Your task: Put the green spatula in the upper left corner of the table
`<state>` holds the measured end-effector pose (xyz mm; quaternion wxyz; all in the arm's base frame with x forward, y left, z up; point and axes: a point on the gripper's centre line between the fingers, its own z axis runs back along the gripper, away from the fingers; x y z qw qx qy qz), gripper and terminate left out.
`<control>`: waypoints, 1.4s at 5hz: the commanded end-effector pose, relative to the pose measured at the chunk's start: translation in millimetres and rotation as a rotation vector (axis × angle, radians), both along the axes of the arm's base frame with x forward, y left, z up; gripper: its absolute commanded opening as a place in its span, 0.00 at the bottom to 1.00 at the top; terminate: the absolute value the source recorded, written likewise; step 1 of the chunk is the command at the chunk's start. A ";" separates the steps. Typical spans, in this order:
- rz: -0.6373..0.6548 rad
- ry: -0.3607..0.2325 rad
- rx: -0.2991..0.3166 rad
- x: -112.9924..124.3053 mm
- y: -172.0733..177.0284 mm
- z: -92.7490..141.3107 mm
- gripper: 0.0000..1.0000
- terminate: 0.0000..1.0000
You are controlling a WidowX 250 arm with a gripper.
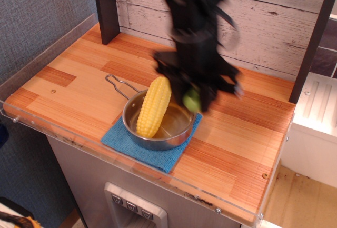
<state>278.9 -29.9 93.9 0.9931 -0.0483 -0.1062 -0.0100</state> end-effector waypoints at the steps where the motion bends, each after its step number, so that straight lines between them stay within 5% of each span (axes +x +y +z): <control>1: -0.127 -0.013 0.211 49.2 91.4 -7.5 0.00 0.00; 4: -0.032 0.055 0.271 72.1 186.6 -29.3 0.00 0.00; 6: -0.095 0.081 0.169 76.6 195.9 -53.6 0.00 0.00; 7: -0.146 0.090 0.138 75.3 196.3 -60.3 1.00 0.00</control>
